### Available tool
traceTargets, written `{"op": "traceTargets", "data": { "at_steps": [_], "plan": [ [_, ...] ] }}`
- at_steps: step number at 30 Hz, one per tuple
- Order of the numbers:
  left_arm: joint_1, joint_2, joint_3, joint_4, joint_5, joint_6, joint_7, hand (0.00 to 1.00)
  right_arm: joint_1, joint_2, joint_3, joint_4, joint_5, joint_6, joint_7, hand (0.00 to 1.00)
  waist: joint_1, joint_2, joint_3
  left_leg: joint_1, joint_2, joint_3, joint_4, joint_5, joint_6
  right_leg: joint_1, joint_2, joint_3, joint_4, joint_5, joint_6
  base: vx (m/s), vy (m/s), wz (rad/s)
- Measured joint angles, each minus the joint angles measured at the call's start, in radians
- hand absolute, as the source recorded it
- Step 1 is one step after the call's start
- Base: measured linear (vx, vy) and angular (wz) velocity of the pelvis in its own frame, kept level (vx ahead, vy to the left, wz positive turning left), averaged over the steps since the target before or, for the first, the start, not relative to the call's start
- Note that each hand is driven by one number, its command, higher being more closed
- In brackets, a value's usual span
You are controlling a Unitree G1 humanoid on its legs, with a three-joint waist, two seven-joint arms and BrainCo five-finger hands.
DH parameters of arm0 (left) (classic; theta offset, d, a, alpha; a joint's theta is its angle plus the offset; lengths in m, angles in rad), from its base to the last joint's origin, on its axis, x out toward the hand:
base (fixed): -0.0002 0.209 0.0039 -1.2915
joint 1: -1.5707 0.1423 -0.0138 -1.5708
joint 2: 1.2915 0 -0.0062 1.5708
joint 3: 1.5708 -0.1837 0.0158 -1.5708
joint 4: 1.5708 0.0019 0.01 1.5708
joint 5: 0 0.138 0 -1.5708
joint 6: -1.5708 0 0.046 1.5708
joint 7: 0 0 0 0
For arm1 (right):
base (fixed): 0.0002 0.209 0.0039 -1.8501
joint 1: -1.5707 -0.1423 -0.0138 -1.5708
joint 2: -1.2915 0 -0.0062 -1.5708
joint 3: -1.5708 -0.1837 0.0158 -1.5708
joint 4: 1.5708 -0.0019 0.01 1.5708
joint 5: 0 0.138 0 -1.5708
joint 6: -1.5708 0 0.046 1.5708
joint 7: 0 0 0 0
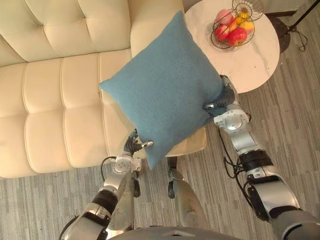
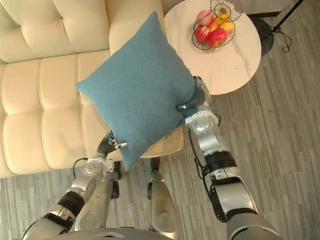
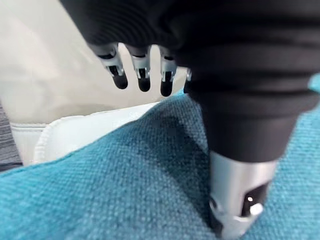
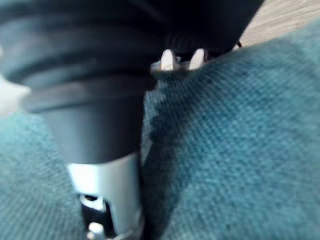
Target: Pick up cushions and gather them together orderly.
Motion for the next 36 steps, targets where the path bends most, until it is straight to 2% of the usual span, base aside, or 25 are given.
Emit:
{"op": "traceTargets", "data": {
  "at_steps": [5, 11, 14, 19, 25, 28, 31, 33, 36],
  "plan": [
    [-0.067, 0.001, 0.003, -0.003, -0.041, 0.0, 0.035, 1.0, -0.023, -0.003, 0.025, 0.016, 0.001, 0.0, -0.004, 1.0, 0.009, 0.002, 0.016, 0.001, 0.009, -0.02, -0.072, 0.056, -0.01, -0.024, 0.009, -0.018, 0.0, 0.009, -0.008, -0.05, -0.043, 0.11],
    [-0.129, 0.024, 0.025, -0.035, -0.067, -0.001, 0.078, 1.0, -0.015, -0.002, 0.03, -0.013, 0.002, -0.009, -0.024, 1.0, 0.024, -0.005, 0.02, -0.001, 0.033, -0.033, -0.124, 0.09, -0.041, -0.041, 0.028, -0.034, -0.01, 0.018, -0.021, -0.03, -0.053, 0.03],
    [-0.151, 0.024, 0.041, -0.049, -0.068, -0.001, 0.091, 1.0, 0.001, 0.004, 0.03, -0.049, 0.006, -0.028, -0.032, 1.0, 0.028, -0.006, 0.021, -0.009, 0.049, -0.036, -0.143, 0.105, -0.05, -0.046, 0.045, -0.039, -0.033, 0.032, -0.031, 0.0, -0.065, -0.03],
    [-0.165, 0.025, 0.043, -0.108, -0.067, -0.002, 0.111, 1.0, 0.056, 0.016, 0.015, -0.126, 0.014, -0.031, -0.053, 1.0, 0.034, -0.006, 0.021, -0.021, 0.072, -0.053, -0.143, 0.12, -0.063, -0.051, 0.068, -0.059, -0.034, 0.035, -0.044, 0.02, -0.059, 0.03],
    [-0.163, 0.038, 0.076, -0.176, -0.063, 0.0, 0.143, 1.0, 0.252, 0.128, -0.074, -0.329, 0.047, -0.031, -0.072, 1.0, 0.045, -0.006, 0.021, 0.007, 0.09, -0.062, -0.144, 0.118, -0.081, -0.016, 0.08, -0.086, -0.03, 0.02, -0.059, 0.03, -0.043, 0.07],
    [-0.128, 0.046, 0.089, -0.27, -0.051, 0.0, 0.157, 1.0, 0.353, 0.175, -0.09, -0.416, 0.066, -0.032, -0.073, 1.0, 0.051, -0.006, 0.02, 0.043, 0.09, -0.062, -0.144, 0.108, -0.093, 0.02, 0.079, -0.088, -0.027, 0.006, -0.058, 0.04, -0.012, 0.07],
    [-0.054, 0.067, 0.103, -0.403, 0.001, 0.0, 0.158, 1.0, 0.477, 0.243, -0.093, -0.511, 0.08, -0.031, -0.071, 1.0, 0.051, -0.005, 0.018, 0.081, 0.089, -0.061, -0.145, 0.091, -0.099, 0.059, 0.079, -0.088, -0.029, -0.005, -0.057, 0.05, 0.001, 0.03],
    [0.031, 0.064, 0.121, -0.492, 0.023, 0.0, 0.158, 1.0, 0.547, 0.296, -0.092, -0.582, 0.08, -0.031, -0.068, 1.0, 0.041, -0.004, 0.006, 0.106, 0.083, -0.061, -0.145, 0.092, -0.097, 0.086, 0.077, -0.089, -0.03, -0.014, -0.055, 0.05, 0.013, 0.02],
    [0.149, 0.048, 0.137, -0.576, 0.036, 0.003, 0.157, 1.0, 0.6, 0.325, -0.08, -0.634, 0.08, -0.031, -0.058, 1.0, 0.035, -0.003, -0.048, 0.128, 0.078, -0.06, -0.146, 0.092, -0.097, 0.108, 0.074, -0.088, -0.031, -0.022, -0.054, 0.06, 0.008, 0.01]
  ]
}}
